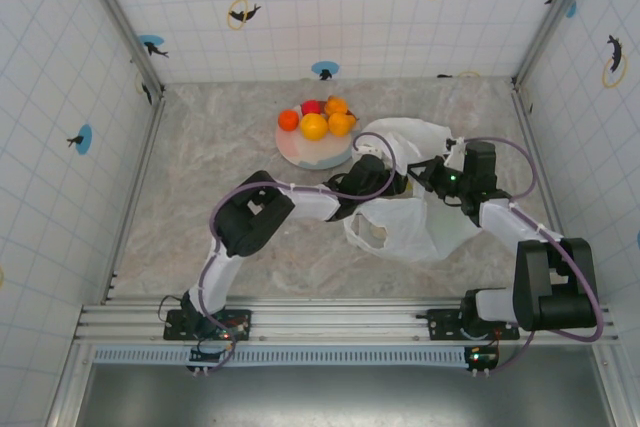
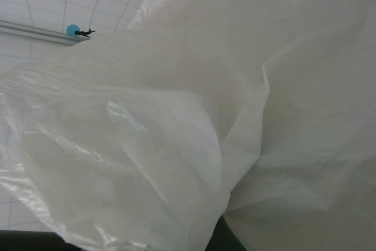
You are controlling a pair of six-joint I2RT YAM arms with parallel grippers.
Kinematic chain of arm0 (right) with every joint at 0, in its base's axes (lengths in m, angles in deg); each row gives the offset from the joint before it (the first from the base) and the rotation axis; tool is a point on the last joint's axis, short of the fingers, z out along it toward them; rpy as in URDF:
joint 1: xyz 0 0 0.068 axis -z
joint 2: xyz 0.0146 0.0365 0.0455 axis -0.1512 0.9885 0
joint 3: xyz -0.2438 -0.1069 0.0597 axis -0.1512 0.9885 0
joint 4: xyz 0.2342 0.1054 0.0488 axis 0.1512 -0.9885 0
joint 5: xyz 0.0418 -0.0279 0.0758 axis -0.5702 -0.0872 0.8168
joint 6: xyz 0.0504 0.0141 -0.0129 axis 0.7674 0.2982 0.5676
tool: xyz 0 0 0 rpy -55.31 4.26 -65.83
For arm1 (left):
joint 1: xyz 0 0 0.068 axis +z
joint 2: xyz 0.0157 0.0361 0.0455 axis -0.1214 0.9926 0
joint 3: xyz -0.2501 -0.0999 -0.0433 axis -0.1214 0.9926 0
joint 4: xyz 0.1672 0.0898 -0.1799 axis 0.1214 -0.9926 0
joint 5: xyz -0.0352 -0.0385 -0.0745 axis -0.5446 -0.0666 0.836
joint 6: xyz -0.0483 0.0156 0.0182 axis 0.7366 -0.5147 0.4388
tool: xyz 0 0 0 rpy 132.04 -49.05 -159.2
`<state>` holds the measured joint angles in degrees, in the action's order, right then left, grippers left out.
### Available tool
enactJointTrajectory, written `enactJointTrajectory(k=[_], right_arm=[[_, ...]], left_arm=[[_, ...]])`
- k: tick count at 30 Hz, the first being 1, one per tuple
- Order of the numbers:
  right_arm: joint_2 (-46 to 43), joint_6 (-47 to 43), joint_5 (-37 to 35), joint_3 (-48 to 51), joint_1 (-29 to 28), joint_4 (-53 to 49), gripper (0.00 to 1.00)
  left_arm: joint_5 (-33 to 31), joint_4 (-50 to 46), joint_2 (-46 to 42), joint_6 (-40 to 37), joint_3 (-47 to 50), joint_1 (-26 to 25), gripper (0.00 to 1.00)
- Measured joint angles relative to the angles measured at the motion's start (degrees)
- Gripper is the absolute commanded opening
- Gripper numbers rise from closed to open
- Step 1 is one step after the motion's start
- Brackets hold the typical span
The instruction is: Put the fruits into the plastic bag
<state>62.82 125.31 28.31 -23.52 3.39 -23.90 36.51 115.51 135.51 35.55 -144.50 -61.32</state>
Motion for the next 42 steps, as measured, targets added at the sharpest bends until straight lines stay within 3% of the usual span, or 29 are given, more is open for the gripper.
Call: enactJointTrajectory(k=[13,33,42], right_arm=[[0.7,-0.1,0.3,0.0,0.0,0.5,0.0],[0.9,-4.1,2.1,-0.4,6.6,-1.6,0.0],[1.9,-4.7,2.6,-0.5,6.9,-2.0,0.0]], left_arm=[[1.4,-0.2,-0.9,-1.8,1.5,0.3,0.92],[14.8,-4.7,-25.8,-15.2,24.6,1.5,0.91],[15.6,-11.0,-35.8,-21.6,30.8,2.2,0.89]])
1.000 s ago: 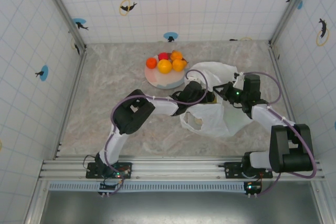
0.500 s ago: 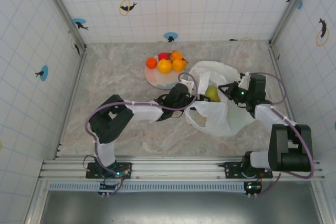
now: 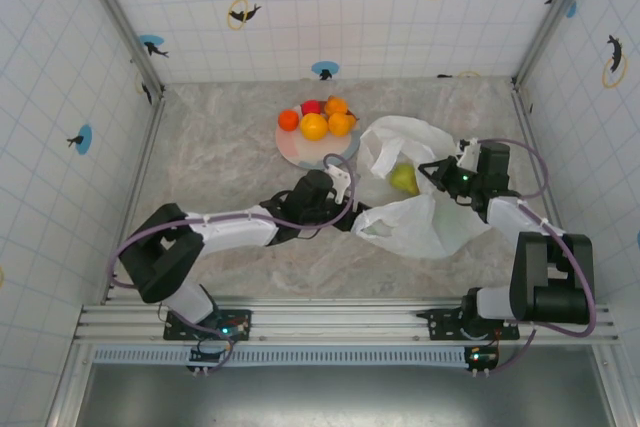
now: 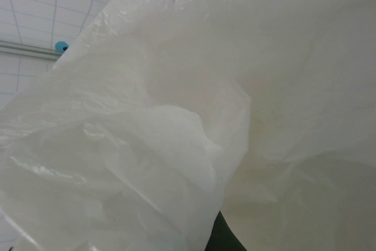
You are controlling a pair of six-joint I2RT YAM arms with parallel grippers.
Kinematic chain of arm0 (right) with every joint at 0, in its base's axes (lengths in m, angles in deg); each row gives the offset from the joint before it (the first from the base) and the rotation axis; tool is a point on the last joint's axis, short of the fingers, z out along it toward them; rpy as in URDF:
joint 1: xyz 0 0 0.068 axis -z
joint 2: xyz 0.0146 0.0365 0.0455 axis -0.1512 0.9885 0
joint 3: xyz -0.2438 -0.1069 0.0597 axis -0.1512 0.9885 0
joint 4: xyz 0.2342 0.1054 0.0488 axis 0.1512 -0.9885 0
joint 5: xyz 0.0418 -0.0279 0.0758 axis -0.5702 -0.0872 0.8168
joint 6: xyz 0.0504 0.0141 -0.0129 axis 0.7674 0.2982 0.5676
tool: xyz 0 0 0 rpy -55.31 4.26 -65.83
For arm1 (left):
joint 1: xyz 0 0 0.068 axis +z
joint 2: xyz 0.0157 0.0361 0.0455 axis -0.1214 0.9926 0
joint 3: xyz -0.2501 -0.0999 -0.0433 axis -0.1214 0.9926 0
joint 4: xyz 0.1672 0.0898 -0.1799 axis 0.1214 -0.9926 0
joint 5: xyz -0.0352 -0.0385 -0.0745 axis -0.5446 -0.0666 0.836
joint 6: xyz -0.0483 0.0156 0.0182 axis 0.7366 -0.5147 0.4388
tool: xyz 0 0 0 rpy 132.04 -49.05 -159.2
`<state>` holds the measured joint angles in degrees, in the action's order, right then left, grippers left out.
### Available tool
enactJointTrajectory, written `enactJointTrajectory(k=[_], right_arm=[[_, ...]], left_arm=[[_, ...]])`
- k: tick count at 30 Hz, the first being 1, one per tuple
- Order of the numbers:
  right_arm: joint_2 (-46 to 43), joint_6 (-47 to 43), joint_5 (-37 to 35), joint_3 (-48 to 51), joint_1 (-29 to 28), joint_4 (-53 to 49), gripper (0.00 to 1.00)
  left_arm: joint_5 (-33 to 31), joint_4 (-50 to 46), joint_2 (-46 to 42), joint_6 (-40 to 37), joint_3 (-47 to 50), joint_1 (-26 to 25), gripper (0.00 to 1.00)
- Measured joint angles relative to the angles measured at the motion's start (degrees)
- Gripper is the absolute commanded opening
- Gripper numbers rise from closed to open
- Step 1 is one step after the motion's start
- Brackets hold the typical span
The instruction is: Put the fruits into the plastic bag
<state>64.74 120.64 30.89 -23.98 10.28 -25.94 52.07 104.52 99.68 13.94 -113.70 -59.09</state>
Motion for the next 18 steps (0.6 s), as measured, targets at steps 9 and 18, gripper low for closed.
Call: enactJointTrajectory(k=[9,18], right_arm=[[0.0,-0.1,0.3,0.0,0.0,0.0,0.0],[0.0,-0.6,0.3,0.0,0.3,-0.1,0.0]], left_arm=[[-1.3,-1.3,-3.7,-0.4,4.2,4.9,0.88],[3.3,-1.5,-10.8,-1.0,6.0,12.3,0.9]])
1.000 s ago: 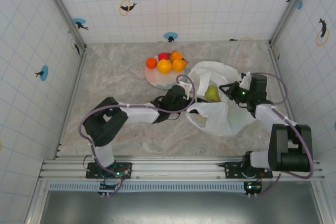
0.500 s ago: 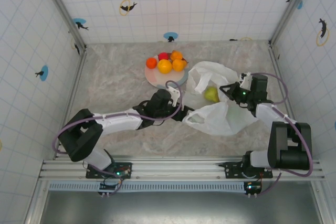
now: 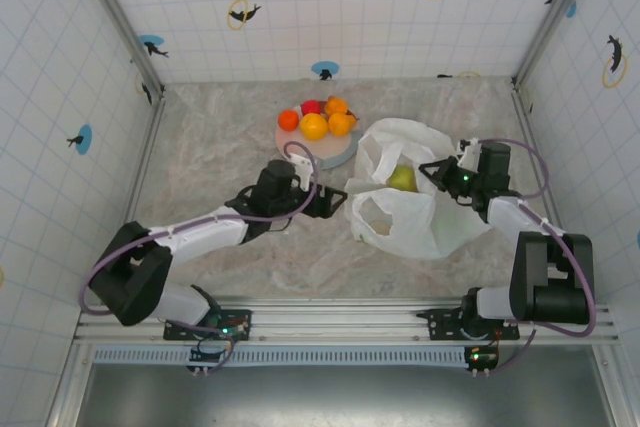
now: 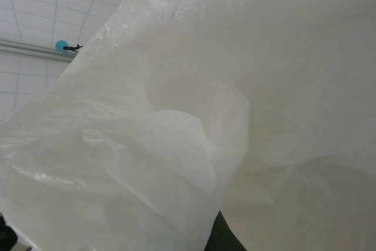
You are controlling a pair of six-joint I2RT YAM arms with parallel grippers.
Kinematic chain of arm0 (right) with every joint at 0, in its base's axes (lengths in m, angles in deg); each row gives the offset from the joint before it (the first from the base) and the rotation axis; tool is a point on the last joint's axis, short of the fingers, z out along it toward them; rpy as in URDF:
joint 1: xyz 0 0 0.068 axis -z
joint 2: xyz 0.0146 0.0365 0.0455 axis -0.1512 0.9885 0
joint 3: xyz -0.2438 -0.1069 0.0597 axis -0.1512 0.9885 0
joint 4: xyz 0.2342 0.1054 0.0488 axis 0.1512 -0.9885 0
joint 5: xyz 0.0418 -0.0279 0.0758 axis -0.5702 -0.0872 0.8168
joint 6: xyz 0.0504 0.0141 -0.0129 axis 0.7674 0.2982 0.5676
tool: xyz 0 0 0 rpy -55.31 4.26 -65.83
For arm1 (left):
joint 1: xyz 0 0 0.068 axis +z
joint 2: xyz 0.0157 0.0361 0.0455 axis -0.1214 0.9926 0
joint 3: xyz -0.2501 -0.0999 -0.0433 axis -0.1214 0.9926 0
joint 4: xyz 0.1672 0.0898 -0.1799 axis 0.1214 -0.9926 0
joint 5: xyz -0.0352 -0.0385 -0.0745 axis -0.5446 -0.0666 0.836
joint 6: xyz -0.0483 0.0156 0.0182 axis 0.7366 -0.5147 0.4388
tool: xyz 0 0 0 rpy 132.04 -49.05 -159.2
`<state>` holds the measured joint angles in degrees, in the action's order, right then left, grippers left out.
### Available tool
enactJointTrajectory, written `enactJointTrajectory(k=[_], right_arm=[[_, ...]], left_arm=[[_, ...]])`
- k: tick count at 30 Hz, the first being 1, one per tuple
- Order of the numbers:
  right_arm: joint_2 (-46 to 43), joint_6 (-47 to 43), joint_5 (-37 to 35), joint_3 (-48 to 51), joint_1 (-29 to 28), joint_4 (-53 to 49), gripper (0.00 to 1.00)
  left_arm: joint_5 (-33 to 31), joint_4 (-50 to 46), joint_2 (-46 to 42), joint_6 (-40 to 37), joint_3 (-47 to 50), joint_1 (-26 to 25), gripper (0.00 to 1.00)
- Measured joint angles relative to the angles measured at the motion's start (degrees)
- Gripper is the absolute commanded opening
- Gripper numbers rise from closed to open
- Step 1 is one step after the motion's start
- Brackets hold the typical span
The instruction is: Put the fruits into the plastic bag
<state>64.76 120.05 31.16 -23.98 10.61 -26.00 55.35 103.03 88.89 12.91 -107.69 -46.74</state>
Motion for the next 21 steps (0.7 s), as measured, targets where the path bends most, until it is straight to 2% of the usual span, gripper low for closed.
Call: enactJointTrajectory(k=[5,9,16,21], right_arm=[[0.0,0.0,0.0,0.0,0.0,0.0,0.0],[0.0,0.0,0.1,0.0,0.0,0.0,0.0],[0.2,0.1,0.3,0.0,0.0,0.1,0.0],[0.4,0.2,0.4,0.0,0.0,0.2,0.0]], left_arm=[[-2.7,-0.8,-1.9,0.0,-0.7,5.4,0.93],[-9.8,-3.8,0.6,0.0,-5.0,9.9,0.94],[-17.7,-6.6,11.6,0.0,-15.0,17.3,0.93],[-21.1,-9.3,22.3,-0.3,-24.7,20.0,0.92]])
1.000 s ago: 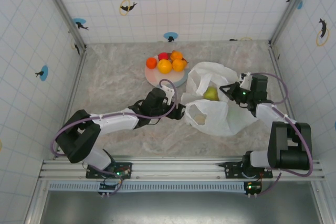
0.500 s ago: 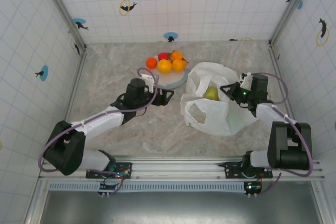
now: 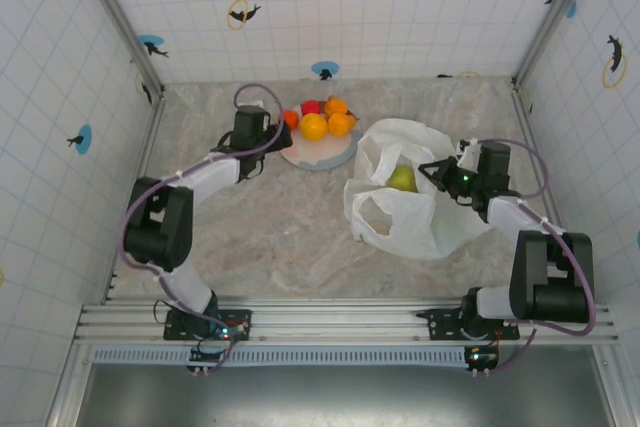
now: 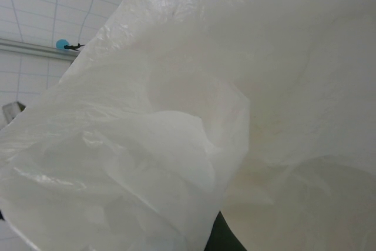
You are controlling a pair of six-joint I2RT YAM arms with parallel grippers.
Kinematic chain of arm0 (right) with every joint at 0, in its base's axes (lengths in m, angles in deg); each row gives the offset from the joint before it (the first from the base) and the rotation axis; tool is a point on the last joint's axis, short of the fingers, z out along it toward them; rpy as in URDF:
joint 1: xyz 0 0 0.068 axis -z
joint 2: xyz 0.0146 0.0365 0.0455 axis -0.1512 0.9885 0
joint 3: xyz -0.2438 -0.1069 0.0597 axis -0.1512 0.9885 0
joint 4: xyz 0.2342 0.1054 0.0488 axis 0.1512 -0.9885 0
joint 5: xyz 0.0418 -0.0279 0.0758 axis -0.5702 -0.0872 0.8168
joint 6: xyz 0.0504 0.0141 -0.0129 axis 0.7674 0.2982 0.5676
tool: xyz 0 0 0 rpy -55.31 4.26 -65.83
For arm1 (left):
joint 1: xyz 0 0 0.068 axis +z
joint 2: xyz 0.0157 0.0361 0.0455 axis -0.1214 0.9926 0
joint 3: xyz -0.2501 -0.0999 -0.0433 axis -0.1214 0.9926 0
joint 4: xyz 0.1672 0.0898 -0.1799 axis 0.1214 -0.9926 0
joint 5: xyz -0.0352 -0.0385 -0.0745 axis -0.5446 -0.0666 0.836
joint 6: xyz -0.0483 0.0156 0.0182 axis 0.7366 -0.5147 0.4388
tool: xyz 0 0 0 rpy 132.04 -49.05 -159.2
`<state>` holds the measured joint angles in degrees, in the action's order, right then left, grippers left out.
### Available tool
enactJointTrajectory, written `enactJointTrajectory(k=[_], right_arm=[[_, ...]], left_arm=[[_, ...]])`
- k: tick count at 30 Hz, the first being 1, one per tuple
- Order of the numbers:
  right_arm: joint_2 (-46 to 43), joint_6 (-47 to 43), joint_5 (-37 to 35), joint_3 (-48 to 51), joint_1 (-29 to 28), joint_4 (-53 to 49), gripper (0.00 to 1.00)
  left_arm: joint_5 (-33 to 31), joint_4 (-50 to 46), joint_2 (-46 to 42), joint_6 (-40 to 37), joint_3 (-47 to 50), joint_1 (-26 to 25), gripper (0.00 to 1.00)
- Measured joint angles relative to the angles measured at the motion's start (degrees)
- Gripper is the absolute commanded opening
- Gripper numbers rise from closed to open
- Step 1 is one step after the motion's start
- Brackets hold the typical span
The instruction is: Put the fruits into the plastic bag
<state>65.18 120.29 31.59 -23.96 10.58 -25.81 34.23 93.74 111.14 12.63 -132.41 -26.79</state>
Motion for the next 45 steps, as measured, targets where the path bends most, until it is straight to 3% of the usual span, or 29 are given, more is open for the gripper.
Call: enactJointTrajectory(k=[12,32,38,45], right_arm=[[1.7,0.1,0.3,0.0,0.0,0.2,0.0],[2.2,0.2,0.5,0.0,0.0,0.3,0.0],[2.2,0.2,0.7,0.0,0.1,0.3,0.0],[2.2,0.2,1.1,0.0,0.5,0.3,0.0]], left_arm=[[-0.6,-4.6,16.2,-2.0,-16.5,0.6,0.91],[2.2,-11.1,29.6,-3.1,-33.9,1.6,0.88],[2.4,-12.7,31.8,-3.1,-36.7,1.7,0.84],[3.1,-13.6,34.0,-3.1,-37.3,2.3,0.72]])
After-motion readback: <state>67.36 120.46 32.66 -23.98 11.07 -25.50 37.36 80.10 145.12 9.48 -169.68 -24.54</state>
